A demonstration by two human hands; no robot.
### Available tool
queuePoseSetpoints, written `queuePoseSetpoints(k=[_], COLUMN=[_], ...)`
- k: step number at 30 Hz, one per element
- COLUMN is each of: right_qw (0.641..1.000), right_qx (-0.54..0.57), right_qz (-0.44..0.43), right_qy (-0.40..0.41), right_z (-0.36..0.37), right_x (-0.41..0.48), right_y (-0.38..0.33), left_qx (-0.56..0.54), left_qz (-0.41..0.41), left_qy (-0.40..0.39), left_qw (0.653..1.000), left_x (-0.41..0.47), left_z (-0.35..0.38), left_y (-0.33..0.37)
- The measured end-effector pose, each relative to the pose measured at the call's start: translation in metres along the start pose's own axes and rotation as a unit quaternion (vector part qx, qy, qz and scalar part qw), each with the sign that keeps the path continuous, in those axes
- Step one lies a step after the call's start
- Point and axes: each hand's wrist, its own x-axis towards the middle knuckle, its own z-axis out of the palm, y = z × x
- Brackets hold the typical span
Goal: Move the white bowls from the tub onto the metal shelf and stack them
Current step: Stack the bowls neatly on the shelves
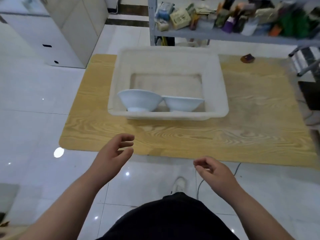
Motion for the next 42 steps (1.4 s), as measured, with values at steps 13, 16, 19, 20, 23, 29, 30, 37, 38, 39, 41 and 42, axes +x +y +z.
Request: queuePoseSetpoints(k=[13,16,19,20,23,29,30,37,38,39,41,42], right_qw=[0.96,0.94,0.944,0.94,0.916,0.893,0.893,0.89,0.885,0.881,0.867,0.856], right_qx=[-0.206,-0.299,-0.305,-0.321,-0.395,-0.442,-0.443,-0.406,-0.393,-0.375,-0.355,-0.352], right_qz=[-0.187,-0.162,-0.125,-0.115,-0.071,-0.029,-0.038,-0.202,-0.242,-0.28,-0.346,-0.376], right_qy=[0.038,0.014,0.026,0.028,-0.012,-0.079,-0.069,0.045,0.057,0.063,0.056,0.048], right_z=[-0.057,-0.051,-0.045,-0.044,-0.043,-0.041,-0.041,-0.063,-0.067,-0.07,-0.07,-0.067], right_x=[0.177,0.208,0.221,0.226,0.242,0.254,0.254,0.233,0.23,0.227,0.223,0.222], right_y=[-0.085,-0.089,-0.096,-0.098,-0.103,-0.105,-0.103,-0.105,-0.11,-0.116,-0.131,-0.138], left_qx=[0.234,0.334,0.424,0.43,0.457,0.494,0.504,0.494,0.465,0.439,0.402,0.395], left_qz=[0.131,0.185,0.171,0.154,0.106,0.097,0.099,0.193,0.187,0.181,0.165,0.158], left_qy=[0.1,0.064,-0.044,-0.082,-0.165,-0.158,-0.153,0.032,0.075,0.115,0.18,0.209], left_qw=[0.958,0.922,0.888,0.886,0.868,0.85,0.844,0.847,0.862,0.873,0.883,0.88], left_x=[0.126,0.18,0.222,0.232,0.251,0.263,0.262,0.206,0.191,0.176,0.147,0.132], left_z=[0.008,-0.013,-0.027,-0.03,-0.035,-0.03,-0.027,-0.021,-0.022,-0.022,-0.022,-0.022], left_y=[0.045,0.038,0.034,0.035,0.038,0.032,0.031,0.052,0.057,0.062,0.069,0.071])
